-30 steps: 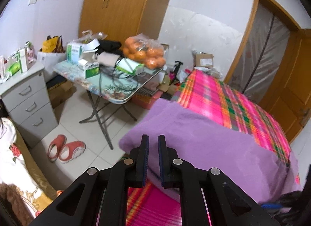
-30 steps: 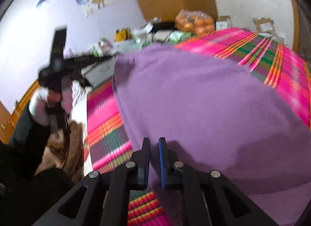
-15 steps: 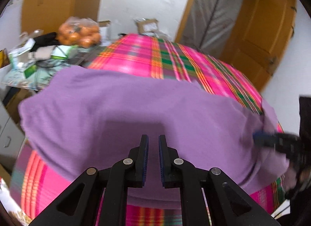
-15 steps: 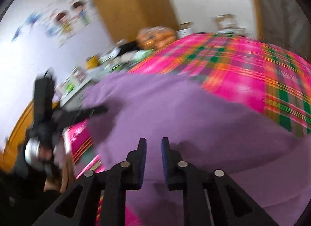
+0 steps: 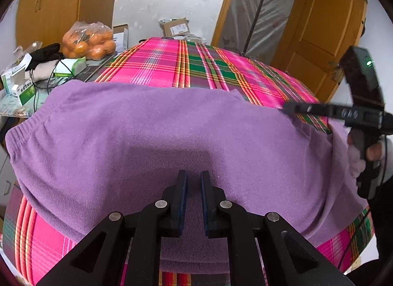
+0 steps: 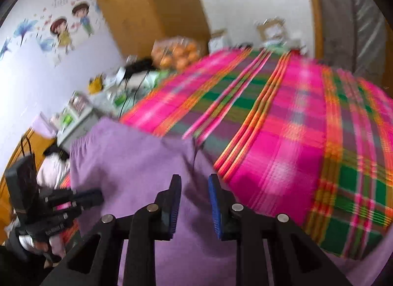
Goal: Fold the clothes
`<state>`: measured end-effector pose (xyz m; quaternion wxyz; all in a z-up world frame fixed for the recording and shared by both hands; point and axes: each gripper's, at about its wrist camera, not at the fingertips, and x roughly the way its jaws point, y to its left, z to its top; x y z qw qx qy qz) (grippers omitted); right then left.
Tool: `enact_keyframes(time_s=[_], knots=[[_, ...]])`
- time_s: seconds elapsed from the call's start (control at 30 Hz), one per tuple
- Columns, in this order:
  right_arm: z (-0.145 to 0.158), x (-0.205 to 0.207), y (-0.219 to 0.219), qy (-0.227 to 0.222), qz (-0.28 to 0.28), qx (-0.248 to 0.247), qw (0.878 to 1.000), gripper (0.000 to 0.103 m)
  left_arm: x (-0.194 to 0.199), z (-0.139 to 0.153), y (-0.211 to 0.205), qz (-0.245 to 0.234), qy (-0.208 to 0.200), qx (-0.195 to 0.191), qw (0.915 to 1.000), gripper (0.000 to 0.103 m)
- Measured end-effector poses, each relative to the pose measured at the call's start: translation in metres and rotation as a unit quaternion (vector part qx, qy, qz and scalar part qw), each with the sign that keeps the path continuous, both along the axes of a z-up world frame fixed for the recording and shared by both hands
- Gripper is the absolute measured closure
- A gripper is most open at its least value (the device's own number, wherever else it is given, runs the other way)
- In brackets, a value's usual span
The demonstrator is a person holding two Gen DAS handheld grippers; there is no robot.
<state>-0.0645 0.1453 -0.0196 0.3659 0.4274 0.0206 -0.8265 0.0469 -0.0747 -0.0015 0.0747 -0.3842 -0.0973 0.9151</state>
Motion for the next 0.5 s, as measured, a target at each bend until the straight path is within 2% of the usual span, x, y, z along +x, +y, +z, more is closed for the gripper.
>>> enact_keyframes(time_s=[0.1,0.3,0.43,0.5], knots=[[-0.008,0.009,-0.006,-0.007,0.035,0.012,0.999,0.081,-0.001,0.0,-0.001,0.001,0.001,0.006,1.0,0.092],[-0.016,0.034,-0.015,0.004,0.069,0.034,0.997,0.082,-0.002,-0.001,0.0,0.002,0.001,0.004,1.0,0.092],[-0.013,0.041,-0.019,0.01,0.09,0.053,0.994,0.074,-0.002,-0.001,-0.001,0.003,0.002,0.005,1.0,0.092],[-0.007,0.041,-0.02,0.009,0.099,0.048,0.994,0.072,-0.001,-0.001,-0.001,0.003,0.002,0.006,1.0,0.092]])
